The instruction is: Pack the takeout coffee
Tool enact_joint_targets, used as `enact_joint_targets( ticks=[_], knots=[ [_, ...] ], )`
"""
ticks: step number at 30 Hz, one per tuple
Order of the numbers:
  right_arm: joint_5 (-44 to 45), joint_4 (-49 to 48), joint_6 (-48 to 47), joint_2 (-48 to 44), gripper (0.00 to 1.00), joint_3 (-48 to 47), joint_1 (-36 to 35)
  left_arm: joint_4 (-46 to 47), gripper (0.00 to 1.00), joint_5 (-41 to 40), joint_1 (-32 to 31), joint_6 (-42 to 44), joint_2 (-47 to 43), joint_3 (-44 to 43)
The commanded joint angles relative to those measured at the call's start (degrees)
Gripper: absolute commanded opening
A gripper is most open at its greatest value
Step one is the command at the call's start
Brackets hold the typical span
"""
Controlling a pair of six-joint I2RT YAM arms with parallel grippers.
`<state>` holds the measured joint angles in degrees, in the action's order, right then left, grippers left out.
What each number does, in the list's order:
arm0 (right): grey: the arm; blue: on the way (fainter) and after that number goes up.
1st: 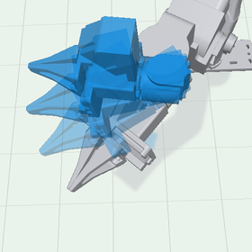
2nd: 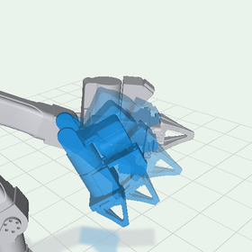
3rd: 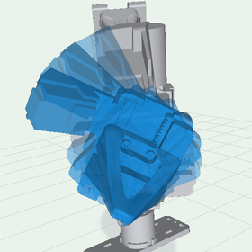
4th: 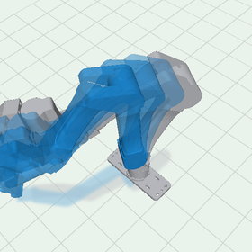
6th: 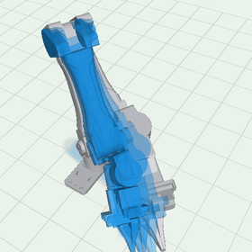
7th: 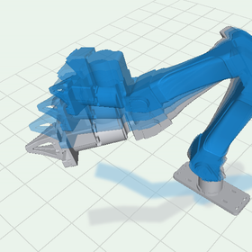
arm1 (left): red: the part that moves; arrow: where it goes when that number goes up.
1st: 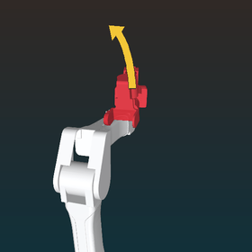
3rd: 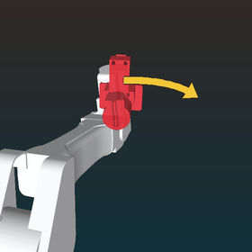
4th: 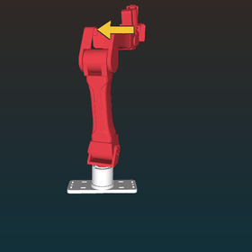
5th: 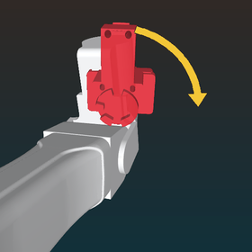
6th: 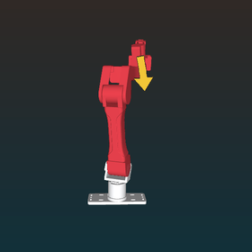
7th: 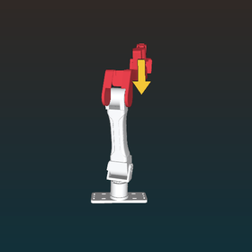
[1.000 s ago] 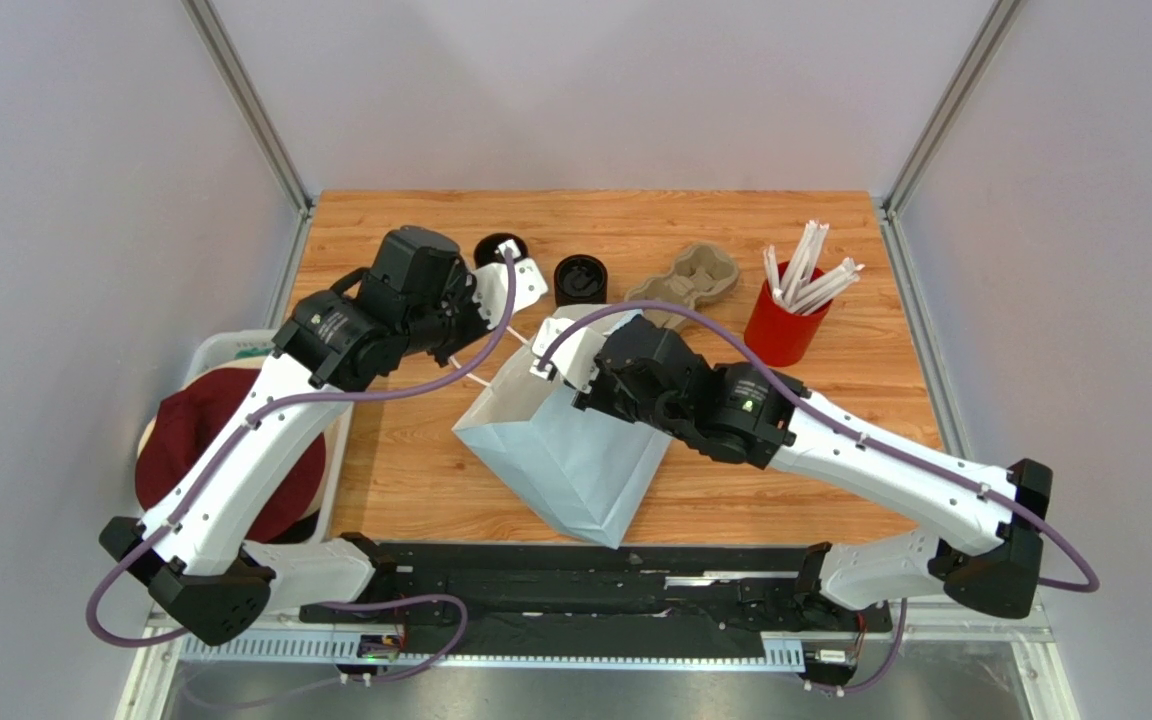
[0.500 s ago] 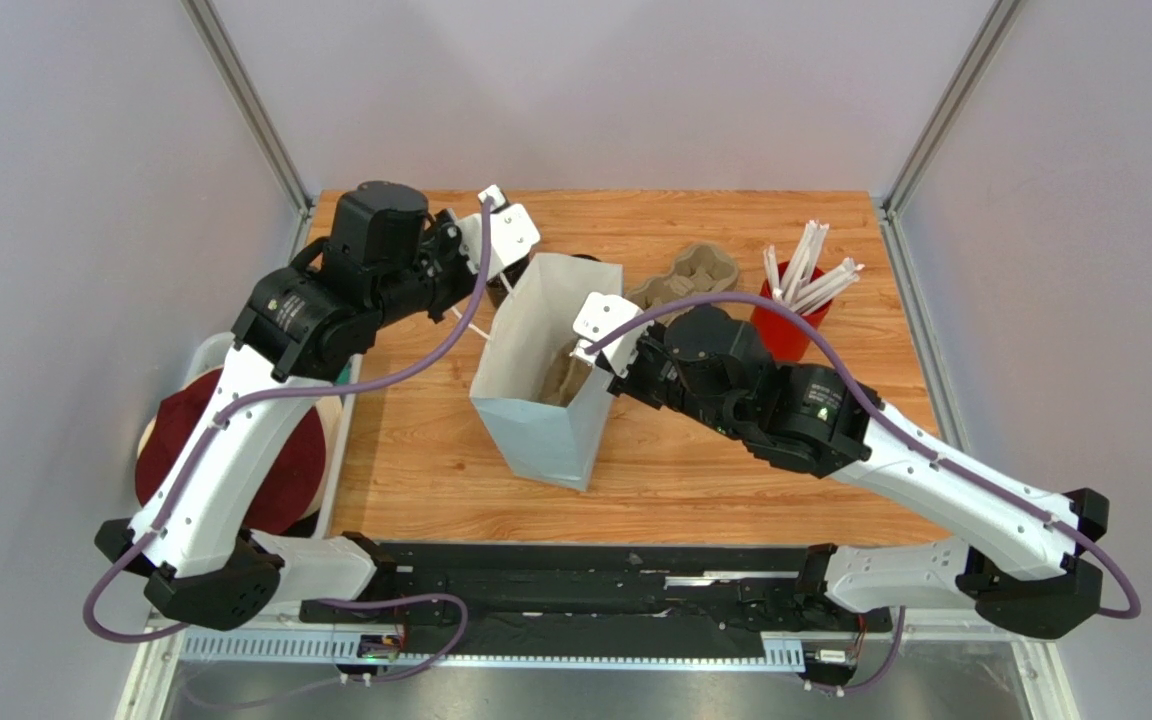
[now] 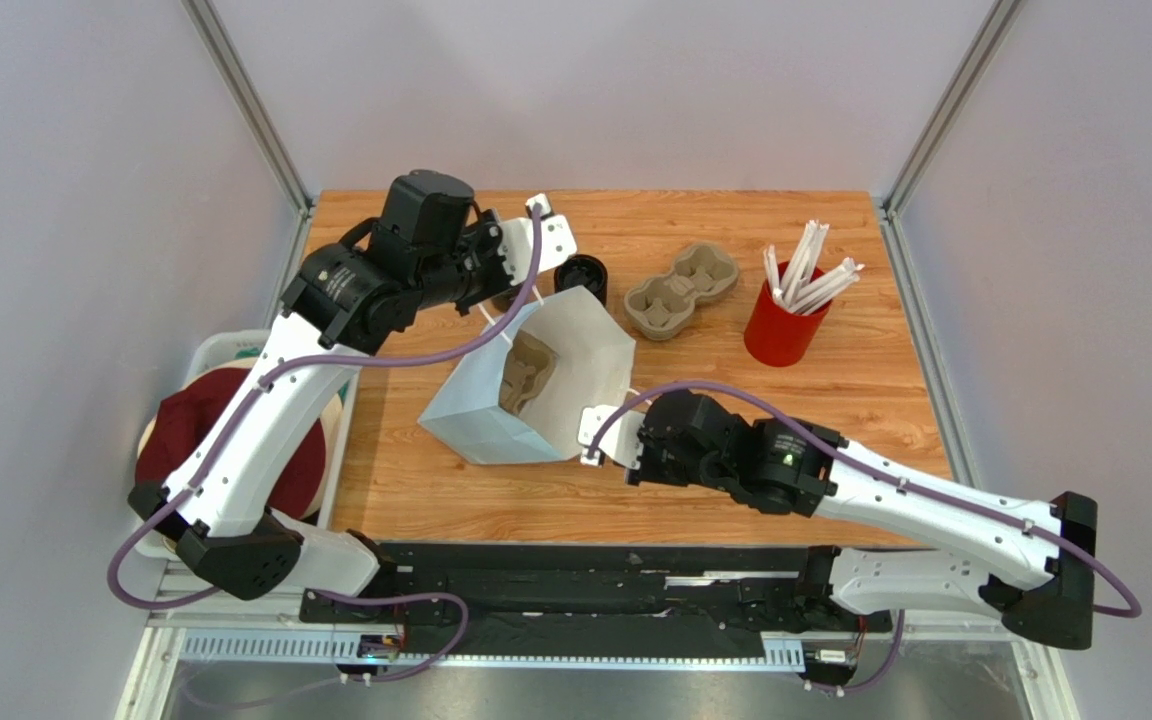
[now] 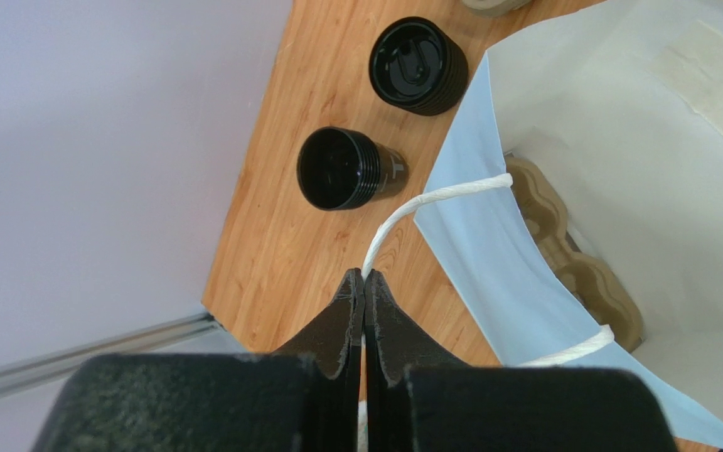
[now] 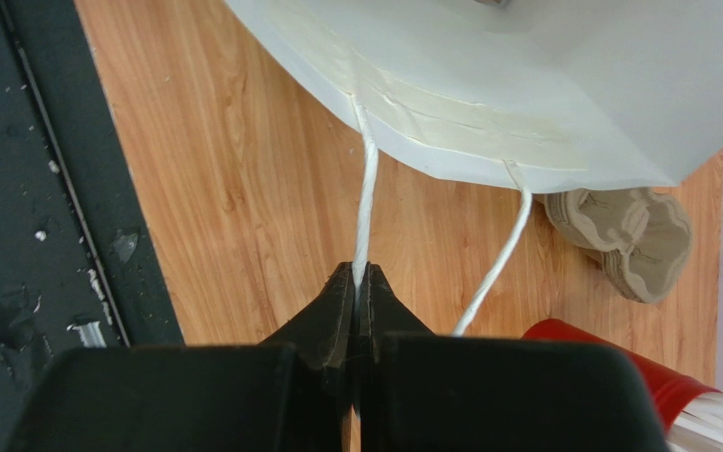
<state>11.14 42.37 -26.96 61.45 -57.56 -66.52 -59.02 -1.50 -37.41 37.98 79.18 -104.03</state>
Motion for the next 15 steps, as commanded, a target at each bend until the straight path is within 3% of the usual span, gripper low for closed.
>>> enact_joint_targets(
  ticks=[1, 9, 15],
  knots=[
    [-2.5, 0.5, -0.7, -3.4, 0.00, 3.2, -3.3, -2.0, 0.00, 3.0, -2.8, 4.3, 0.0, -3.5],
    [-5.2, -3.3, 3.8, -0.3, 0.00, 6.1, -12.4, -11.5, 0.00, 6.9, -6.5, 7.5, -0.6, -1.7],
    [-2.2, -7.0, 4.1, 4.5, 0.00, 6.7, -17.3, -14.9, 0.00, 6.9, -7.9, 9.0, -0.1, 0.7]
  ],
)
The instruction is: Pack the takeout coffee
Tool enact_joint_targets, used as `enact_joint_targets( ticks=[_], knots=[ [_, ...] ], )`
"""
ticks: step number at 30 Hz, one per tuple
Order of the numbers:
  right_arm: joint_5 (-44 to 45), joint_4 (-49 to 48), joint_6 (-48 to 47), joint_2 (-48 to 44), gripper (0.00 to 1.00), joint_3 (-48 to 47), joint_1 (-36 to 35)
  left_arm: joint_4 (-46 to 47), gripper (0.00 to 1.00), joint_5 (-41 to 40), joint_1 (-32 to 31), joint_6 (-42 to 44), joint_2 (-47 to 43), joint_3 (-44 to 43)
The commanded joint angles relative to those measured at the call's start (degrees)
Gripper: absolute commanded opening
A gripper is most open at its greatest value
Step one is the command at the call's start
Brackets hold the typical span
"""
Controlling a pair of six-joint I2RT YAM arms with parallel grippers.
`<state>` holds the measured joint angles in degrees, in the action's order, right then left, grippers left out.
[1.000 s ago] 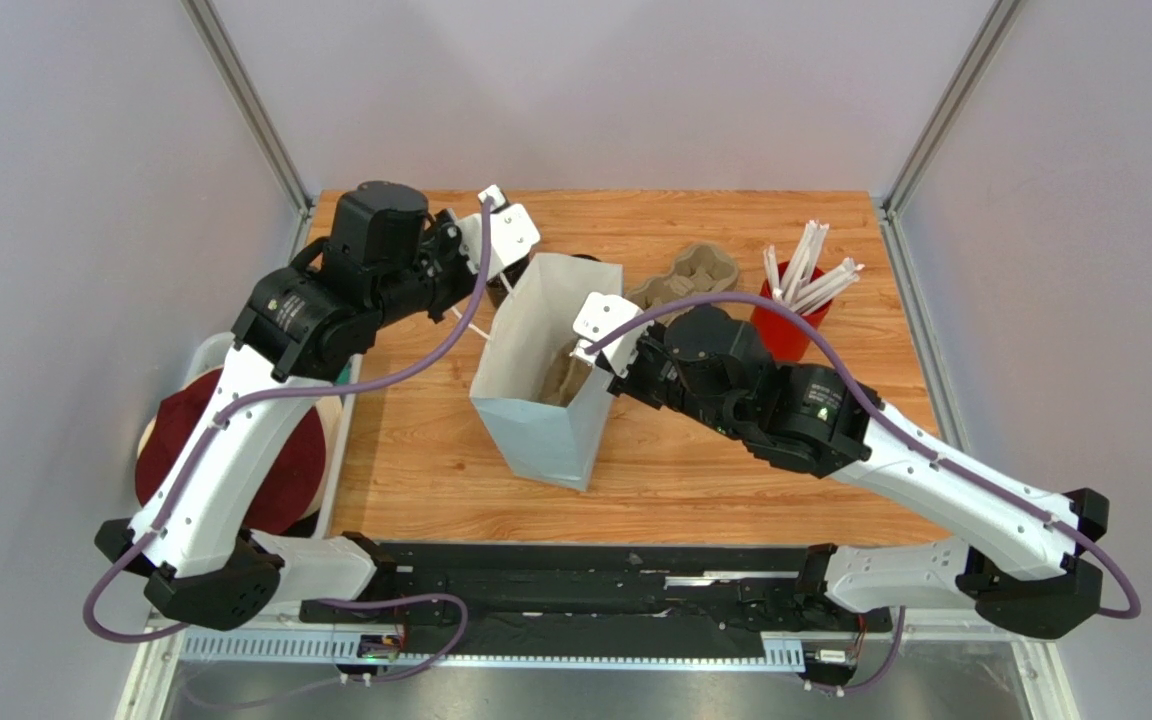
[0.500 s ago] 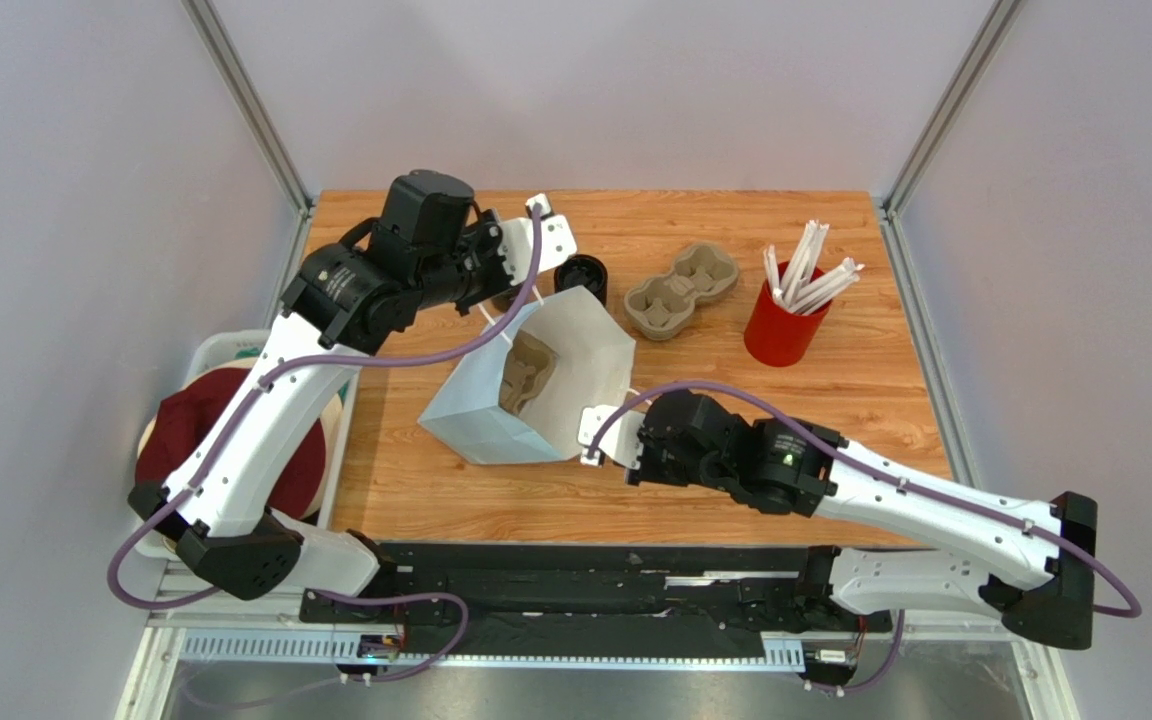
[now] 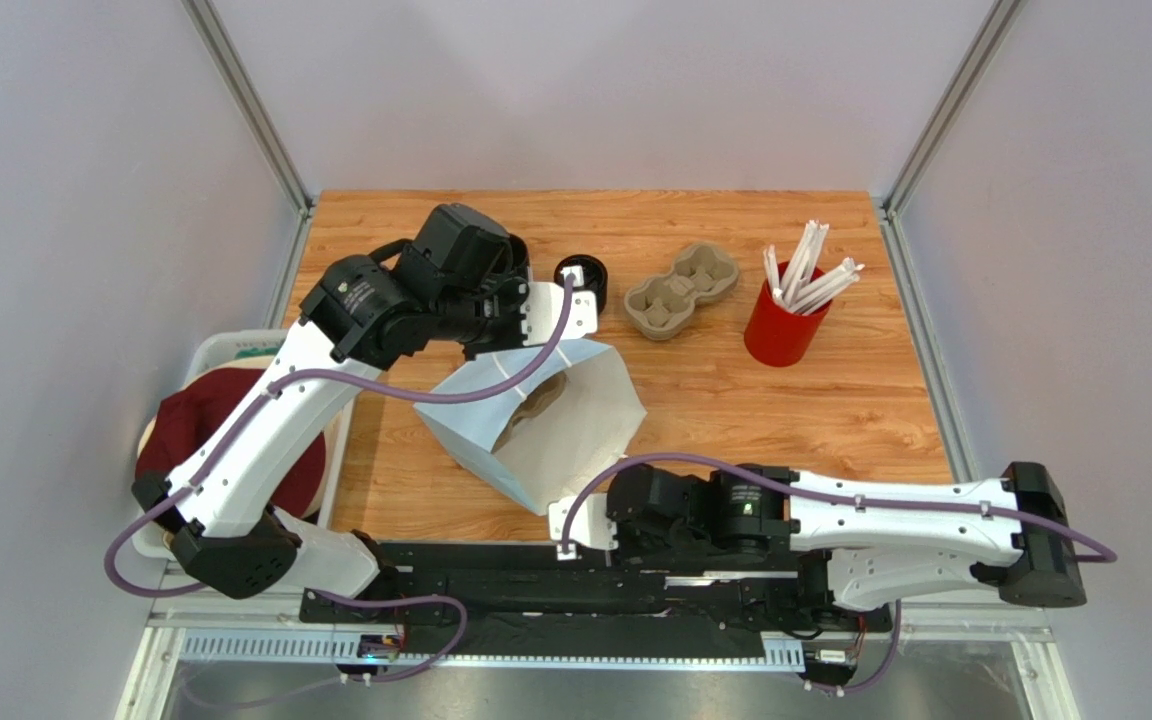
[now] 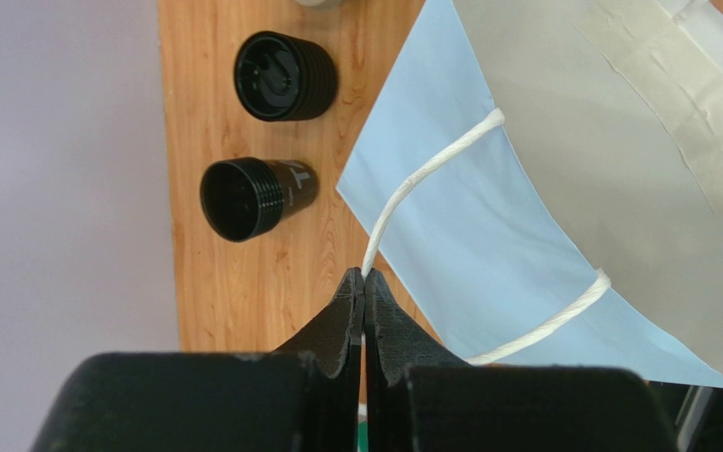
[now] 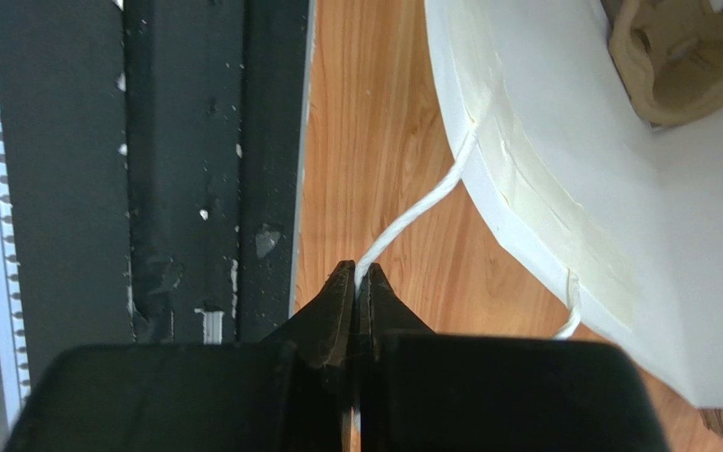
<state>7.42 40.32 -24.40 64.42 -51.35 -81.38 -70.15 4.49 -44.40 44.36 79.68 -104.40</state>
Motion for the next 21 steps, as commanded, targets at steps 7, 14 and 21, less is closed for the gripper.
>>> enact_joint_targets(
  ticks=[7, 14, 21],
  knots=[
    [3.3, -7.4, 1.9, 3.1, 0.00, 0.0, -2.8, -6.0, 0.00, 1.8, -1.4, 3.8, -0.6, 1.2],
    [14.9, -9.7, -1.8, 0.0, 0.00, -3.7, -1.0, 2.2, 0.00, -4.3, -0.9, -1.1, -0.1, 0.4],
    [13.1, -11.0, -4.8, -3.4, 0.00, -15.1, 15.4, 12.3, 0.00, -10.0, 2.4, -8.5, 1.7, -4.1]
  ],
)
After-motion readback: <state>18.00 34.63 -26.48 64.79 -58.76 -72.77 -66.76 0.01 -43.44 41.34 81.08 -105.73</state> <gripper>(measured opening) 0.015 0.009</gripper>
